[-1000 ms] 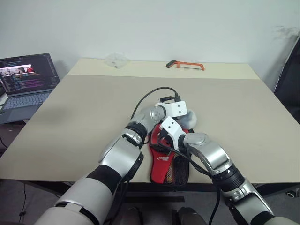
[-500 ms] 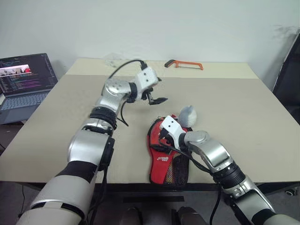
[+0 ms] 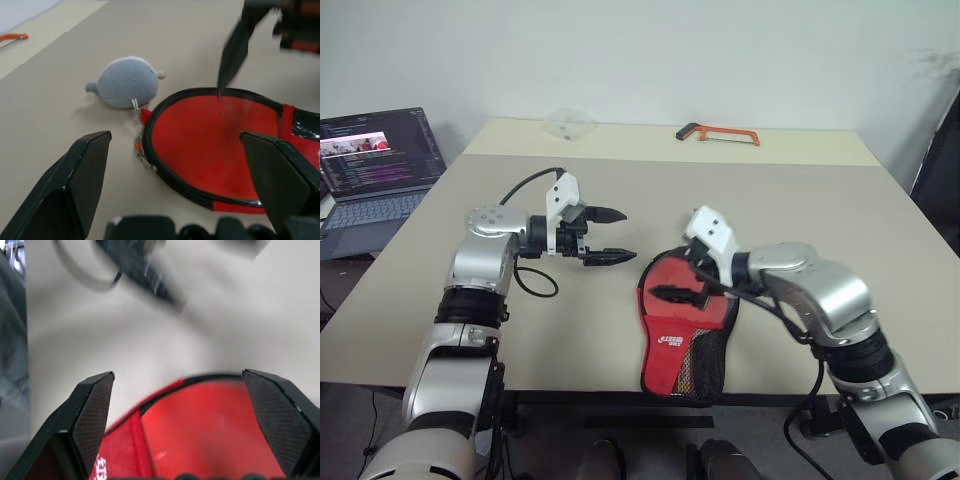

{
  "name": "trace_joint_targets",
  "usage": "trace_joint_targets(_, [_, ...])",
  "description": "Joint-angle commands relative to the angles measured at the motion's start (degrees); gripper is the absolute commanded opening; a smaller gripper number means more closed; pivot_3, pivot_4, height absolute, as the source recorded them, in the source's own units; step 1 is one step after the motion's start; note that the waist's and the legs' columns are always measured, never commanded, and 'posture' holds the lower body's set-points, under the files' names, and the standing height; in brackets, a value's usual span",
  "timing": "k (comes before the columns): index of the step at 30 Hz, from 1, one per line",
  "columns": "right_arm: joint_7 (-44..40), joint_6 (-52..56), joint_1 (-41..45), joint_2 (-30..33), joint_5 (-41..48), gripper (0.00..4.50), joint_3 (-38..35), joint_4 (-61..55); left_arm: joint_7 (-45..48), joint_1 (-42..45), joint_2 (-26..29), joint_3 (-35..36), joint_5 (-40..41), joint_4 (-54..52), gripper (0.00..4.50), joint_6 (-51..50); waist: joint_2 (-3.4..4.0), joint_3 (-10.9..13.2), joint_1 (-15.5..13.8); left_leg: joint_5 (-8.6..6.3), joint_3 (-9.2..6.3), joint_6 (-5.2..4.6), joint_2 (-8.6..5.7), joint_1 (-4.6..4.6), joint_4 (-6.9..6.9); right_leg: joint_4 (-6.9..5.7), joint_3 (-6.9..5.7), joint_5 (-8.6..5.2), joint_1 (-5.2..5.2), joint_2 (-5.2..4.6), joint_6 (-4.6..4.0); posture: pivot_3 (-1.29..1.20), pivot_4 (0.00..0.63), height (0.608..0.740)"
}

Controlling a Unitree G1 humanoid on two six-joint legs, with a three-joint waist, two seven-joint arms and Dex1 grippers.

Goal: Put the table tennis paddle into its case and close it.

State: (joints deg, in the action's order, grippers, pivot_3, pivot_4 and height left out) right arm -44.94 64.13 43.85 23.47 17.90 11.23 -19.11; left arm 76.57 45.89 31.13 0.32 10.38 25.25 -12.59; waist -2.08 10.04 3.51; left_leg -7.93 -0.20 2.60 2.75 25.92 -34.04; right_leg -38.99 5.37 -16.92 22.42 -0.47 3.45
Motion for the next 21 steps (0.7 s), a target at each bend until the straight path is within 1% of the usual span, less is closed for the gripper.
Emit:
trace_joint_targets(1, [0.34, 1.47, 3.55, 3.09, 3.19, 4.5, -7.08, -1.97, -5.12, -3.63, -3.45, -0.83, 2.29, -7.18, 4.48, -3.58, 0.0, 0.0, -0.35, 0.0, 0.01, 0.0, 0.0, 0.0, -0.02, 0.0, 0.0, 0.0, -0.01, -0.01, 0.0, 0.0, 0.15, 0.74])
trace_joint_targets(4, [4.01, -0.15, 6.75, 3.58, 2.2, 4.5, -10.8, 2.84, -9.4, -6.68, -7.4, -1.65, 3.18, -10.26, 4.48, -6.49, 0.0, 0.0, -0.44, 0.01, 0.03, -0.01, 0.0, -0.01, -0.05, 0.0, 0.03, 0.0, -0.01, 0.0, 0.0, 0.0, 0.15, 0.74])
trace_joint_targets(7, [11.74, -4.12, 9.91, 1.72, -2.53, 4.5, -11.78, 12.94, -12.68, -9.85, -10.54, -3.72, 2.63, -12.1, 4.48, -7.32, 0.0, -0.01, -0.35, 0.01, 0.07, -0.02, 0.01, -0.09, -0.06, -0.01, 0.1, 0.01, -0.03, 0.02, -0.01, 0.0, 0.15, 0.74])
trace_joint_targets(9, [16.86, -7.41, 11.61, -0.19, -5.16, 4.5, -12.21, 20.68, -16.68, -11.53, -12.96, -4.99, 1.06, -11.29, 4.48, -6.37, 0.0, -0.01, -0.23, 0.01, 0.1, -0.02, 0.01, -0.11, -0.06, -0.01, 0.13, 0.01, -0.04, 0.04, -0.01, 0.0, 0.15, 0.74])
trace_joint_targets(12, [21.75, -13.62, 12.82, -2.53, -8.35, 4.5, -11.67, 31.1, -23.08, -12.9, -15.6, -7.4, -2.68, -8.05, 4.48, -3.92, 0.0, -0.01, -0.23, 0.02, 0.15, -0.03, 0.01, -0.12, -0.05, -0.02, 0.19, 0.02, -0.02, 0.05, -0.01, 0.0, 0.15, 0.74])
trace_joint_targets(15, [24.4, -18.46, 13.97, -5.48, -9.08, 4.5, -12.45, 40.09, -30.0, -13.01, -17.68, -9.44, -6.86, -3.92, 4.48, -2.39, 0.0, -0.01, -0.3, 0.02, 0.15, -0.03, -0.02, -0.11, -0.04, -0.01, 0.19, 0.03, -0.02, 0.04, 0.01, 0.0, 0.15, 0.74])
trace_joint_targets(17, [25.22, -20.67, 14.7, -6.99, -8.88, 4.5, -13.04, 44.53, -33.29, -13.22, -18.93, -10.01, -8.29, -2.25, 4.48, -1.74, 0.05, -0.03, -0.33, 0.01, 0.15, -0.02, -0.05, -0.11, -0.04, 0.0, 0.2, 0.04, -0.05, 0.02, 0.04, 0.0, 0.15, 0.74])
trace_joint_targets(21, [26.87, -22.4, 16.62, -9.5, -7.87, 4.5, -15.06, 51.69, -36.17, -14.77, -20.35, -11.15, -9.14, -2.57, 4.48, -3.04, 0.12, -0.07, -0.46, 0.04, 0.15, -0.05, -0.06, -0.18, -0.06, -0.01, 0.18, 0.09, -0.13, 0.01, 0.11, 0.0, 0.15, 0.74])
